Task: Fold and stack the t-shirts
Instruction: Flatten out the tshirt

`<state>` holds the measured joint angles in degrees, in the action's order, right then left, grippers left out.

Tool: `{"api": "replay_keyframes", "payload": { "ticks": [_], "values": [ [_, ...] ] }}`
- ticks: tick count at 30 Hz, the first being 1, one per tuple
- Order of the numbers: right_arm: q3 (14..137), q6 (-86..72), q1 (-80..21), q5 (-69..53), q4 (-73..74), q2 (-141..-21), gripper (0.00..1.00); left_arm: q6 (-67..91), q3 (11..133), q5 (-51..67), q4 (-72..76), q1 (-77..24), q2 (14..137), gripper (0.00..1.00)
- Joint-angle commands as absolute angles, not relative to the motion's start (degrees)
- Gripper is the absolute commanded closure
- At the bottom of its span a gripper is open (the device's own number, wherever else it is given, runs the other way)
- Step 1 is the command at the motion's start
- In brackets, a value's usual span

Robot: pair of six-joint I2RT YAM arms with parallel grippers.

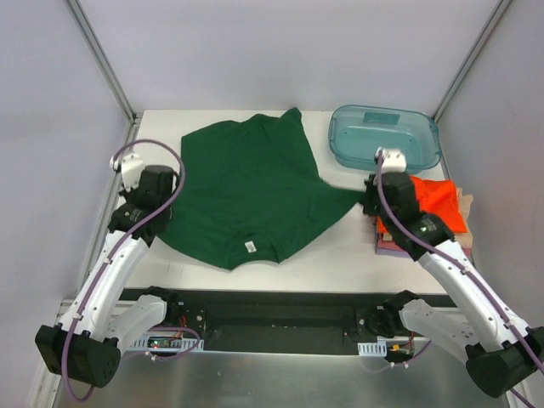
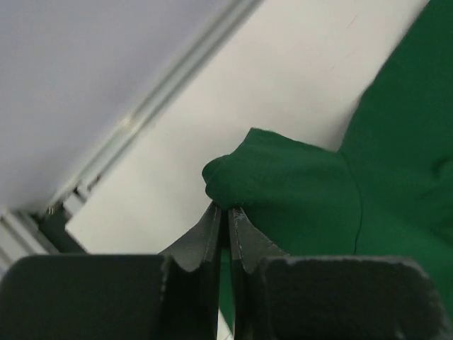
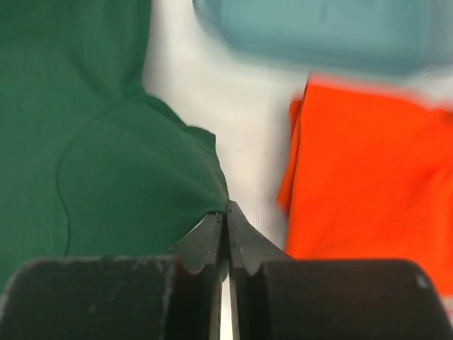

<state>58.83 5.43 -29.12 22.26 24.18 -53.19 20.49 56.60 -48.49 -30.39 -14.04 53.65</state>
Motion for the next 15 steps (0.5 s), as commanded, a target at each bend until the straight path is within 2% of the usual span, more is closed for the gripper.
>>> {"api": "replay_keyframes", "payload": {
  "ticks": [1, 2, 3, 4, 5, 6, 9, 12, 15],
  "values": [
    [46.5, -6.8, -29.4, 16.9, 31.6, -49.5, 0.91, 45.6, 51.8, -44.9, -45.4, -11.9, 48.9, 0.92],
    [45.7, -8.5, -29.4, 18.4, 34.1, -49.5, 0.9, 48.1, 51.5, -45.6, -48.7, -11.9, 48.9, 0.81],
    [45.4, -10.4, -29.4, 21.2, 36.0, -49.2, 0.87, 50.4, 51.6, -46.0, -51.7, -11.9, 48.6, 0.59],
    [45.4, -10.9, -29.4, 22.7, 37.2, -49.0, 0.7, 51.9, 51.8, -45.9, -53.7, -11.9, 48.3, 0.21],
    [45.5, -11.7, -29.4, 23.5, 37.8, -48.6, 0.4, 52.9, 51.9, -45.5, -55.2, -11.9, 47.6, 0.01],
    [46.1, -11.8, -29.3, 22.9, 38.0, -48.3, 0.24, 52.7, 52.0, -44.6, -55.4, -11.9, 47.0, 0.01],
    [47.3, -9.5, -29.3, 17.9, 34.9, -47.5, 0.07, 53.0, 53.5, -42.2, -55.4, -11.9, 45.2, 0.01],
    [48.4, -8.1, -29.3, 12.9, 32.5, -48.2, 0.01, 52.4, 54.8, -37.2, -54.0, -11.9, 45.4, 0.01],
    [48.2, -8.0, -30.1, 6.1, 29.4, -50.6, 0.04, 48.8, 56.2, -29.5, -50.2, -11.9, 48.2, 0.01]
  ]
}}
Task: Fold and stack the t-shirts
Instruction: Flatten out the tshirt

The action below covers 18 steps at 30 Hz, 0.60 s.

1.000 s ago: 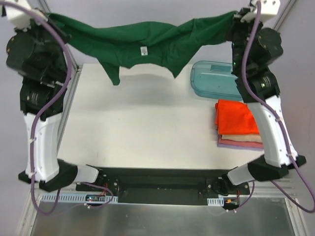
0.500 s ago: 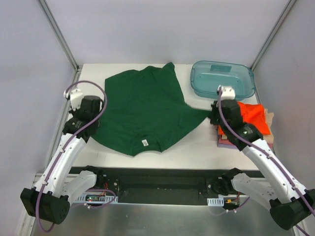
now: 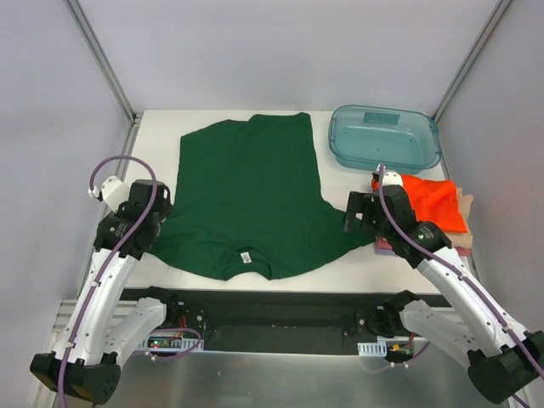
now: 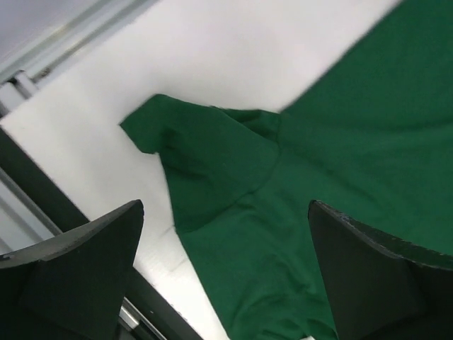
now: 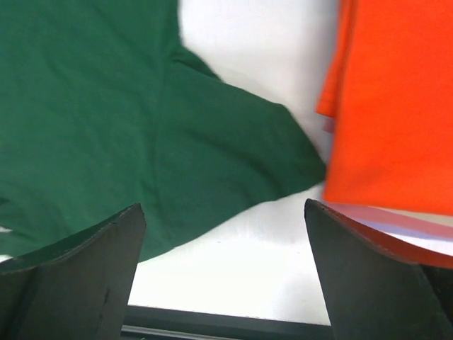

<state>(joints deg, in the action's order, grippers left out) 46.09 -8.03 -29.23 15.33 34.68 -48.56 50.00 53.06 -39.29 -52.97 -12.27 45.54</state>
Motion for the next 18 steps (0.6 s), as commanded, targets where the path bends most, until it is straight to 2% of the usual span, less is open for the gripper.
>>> {"api": "replay_keyframes", "payload": {
  "ticks": [1, 5, 8, 18],
  "values": [
    [48.0, -8.5, -31.0, 5.4, 28.1, -52.1, 0.04, 46.8, 55.7, -25.4, -47.7, -11.9, 49.3, 0.01],
    [49.2, -10.2, -36.1, 7.8, 26.8, -59.7, 0.04, 39.5, 51.5, -4.8, -32.6, -12.0, 55.4, 0.01],
    [50.8, -11.8, -38.6, 8.2, 25.2, -66.5, 0.04, 38.3, 51.2, 1.0, -29.1, -12.1, 62.4, 0.01],
    [57.4, -10.5, -41.1, 4.0, 16.7, -87.8, 0.04, 40.3, 46.6, -7.7, -28.3, -12.2, 75.1, 0.01]
  ]
}}
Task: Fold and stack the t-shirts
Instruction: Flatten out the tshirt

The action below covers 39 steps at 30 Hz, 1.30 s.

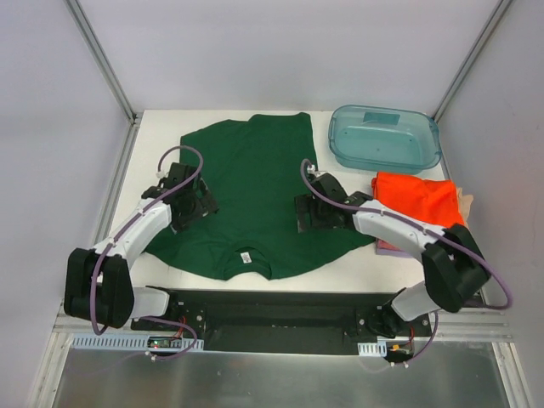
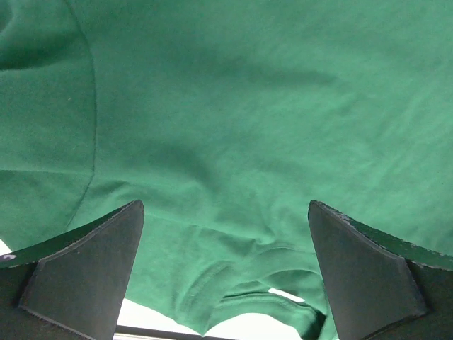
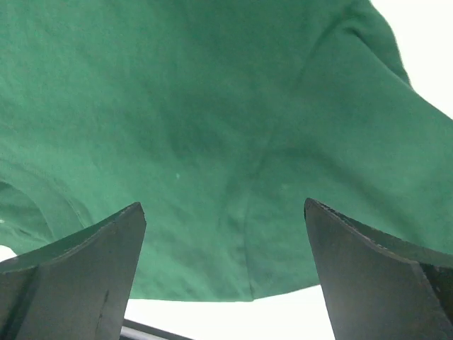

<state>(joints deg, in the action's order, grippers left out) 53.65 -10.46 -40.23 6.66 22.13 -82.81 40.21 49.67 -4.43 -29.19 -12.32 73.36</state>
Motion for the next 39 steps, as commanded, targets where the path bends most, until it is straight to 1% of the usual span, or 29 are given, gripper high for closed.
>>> {"api": "replay_keyframes", "payload": {
  "ticks": [1, 7, 9, 13, 14, 18, 20, 23, 24, 25, 26, 29, 30, 34, 36, 39],
  "values": [
    [58.1, -10.5, -41.5, 3.7, 16.9, -89.5, 0.04, 41.0, 45.5, -8.1, -28.3, -12.2, 75.5, 0.01],
    [58.4, -11.3, -43.3, 2.4, 16.3, -95.4, 0.03, 43.9, 39.7, -14.1, -28.2, -12.1, 77.3, 0.01],
    [57.5, -11.6, -44.5, 1.4, 16.1, -95.9, 0.02, 44.5, 39.6, -15.5, -28.2, -12.0, 78.1, 0.01],
    [54.8, -12.0, -48.7, 0.6, 15.8, -95.6, 0.01, 44.8, 41.6, -21.8, -29.4, -10.9, 81.9, 0.01],
    [54.3, -12.8, -50.0, -1.7, 15.5, -95.7, 0.01, 44.8, 42.4, -21.9, -29.5, -10.4, 82.9, 0.01],
    [54.7, -15.8, -56.8, -7.3, 12.6, -98.7, 0.01, 44.3, 48.3, -23.7, -29.9, -8.3, 88.1, 0.01],
    [59.3, -16.2, -61.6, -8.8, 13.3, -101.3, 0.01, 43.5, 52.9, -25.7, -30.1, -6.7, 90.9, 0.01],
    [66.7, -13.5, -69.1, -13.4, 14.5, -105.2, 0.01, 41.9, 62.2, -27.3, -35.8, -3.2, 95.0, 0.01],
    [69.1, -12.2, -71.3, -16.0, 13.8, -106.0, 0.01, 41.0, 64.0, -27.2, -36.6, -2.3, 94.9, 0.01],
    [70.8, -11.2, -72.2, -20.1, 12.7, -106.3, 0.01, 40.2, 65.6, -26.8, -37.0, -1.5, 94.2, 0.01],
    [72.4, -10.0, -72.3, -21.7, 12.1, -106.1, 0.01, 39.8, 66.3, -26.9, -37.6, -1.1, 93.1, 0.01],
    [72.9, -7.6, -69.1, -18.0, 12.4, -102.4, 0.01, 40.0, 64.8, -25.1, -38.1, -1.2, 87.5, 0.01],
    [72.5, -7.3, -67.2, -16.6, 13.1, -100.8, 0.02, 40.5, 62.3, -23.7, -37.9, -1.2, 84.9, 0.01],
    [72.1, -6.8, -55.3, -11.7, 16.0, -97.9, 0.04, 44.0, 51.8, -15.6, -36.5, -1.6, 75.7, 0.01],
    [73.6, -4.9, -49.6, -9.6, 17.1, -99.3, 0.04, 44.2, 46.4, -10.2, -33.0, -3.0, 72.1, 0.01],
    [81.0, -2.6, -41.9, -7.8, 20.1, -105.4, 0.04, 45.3, 41.1, -3.4, -27.2, -6.1, 69.2, 0.01]
  ]
}}
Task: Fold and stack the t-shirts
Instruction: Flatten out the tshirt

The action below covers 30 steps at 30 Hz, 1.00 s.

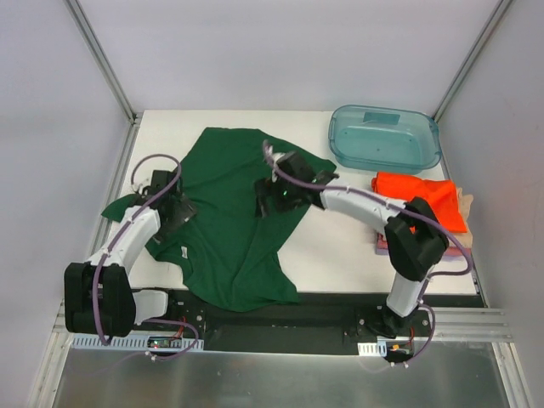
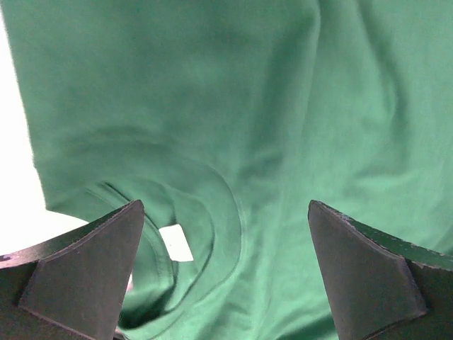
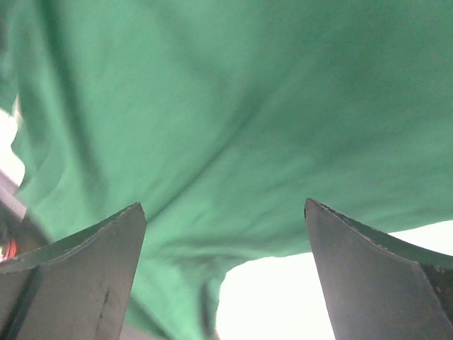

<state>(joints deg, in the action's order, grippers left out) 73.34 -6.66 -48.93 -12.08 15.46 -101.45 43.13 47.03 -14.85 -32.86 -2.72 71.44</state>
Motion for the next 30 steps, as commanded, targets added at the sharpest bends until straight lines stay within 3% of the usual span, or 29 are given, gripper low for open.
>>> {"api": "replay_keyframes", "payload": {
  "ticks": [1, 6, 12, 17, 24, 27, 30],
  "values": [
    [84.4, -1.9, -40.3, -8.1, 21.5, -108.4, 0.04, 45.2, 39.7, -2.6, -25.2, -6.8, 68.7, 0.01],
    [102.7, -0.4, -35.1, -9.1, 32.9, -124.1, 0.04, 45.4, 38.8, -6.9, -23.8, -7.0, 71.1, 0.01],
    [105.5, -3.3, -32.0, -9.1, 35.2, -129.0, 0.04, 45.1, 42.4, -9.0, -24.0, -5.3, 78.9, 0.01],
    [89.3, -8.1, -31.8, -8.5, 28.3, -120.3, 0.03, 43.5, 49.2, -10.5, -25.2, -3.5, 87.3, 0.01],
    [48.5, -24.8, -40.9, -0.4, 15.2, -93.0, 0.02, 38.9, 67.8, -7.2, -28.5, -2.9, 102.3, 0.01],
    [42.0, -30.1, -52.5, 4.0, 14.0, -85.4, 0.02, 36.2, 72.8, -4.2, -30.1, -3.0, 104.2, 0.01],
    [46.1, -28.5, -57.0, 6.0, 18.0, -82.4, 0.03, 35.6, 73.3, -8.9, -32.0, -2.9, 101.0, 0.01]
  ]
}}
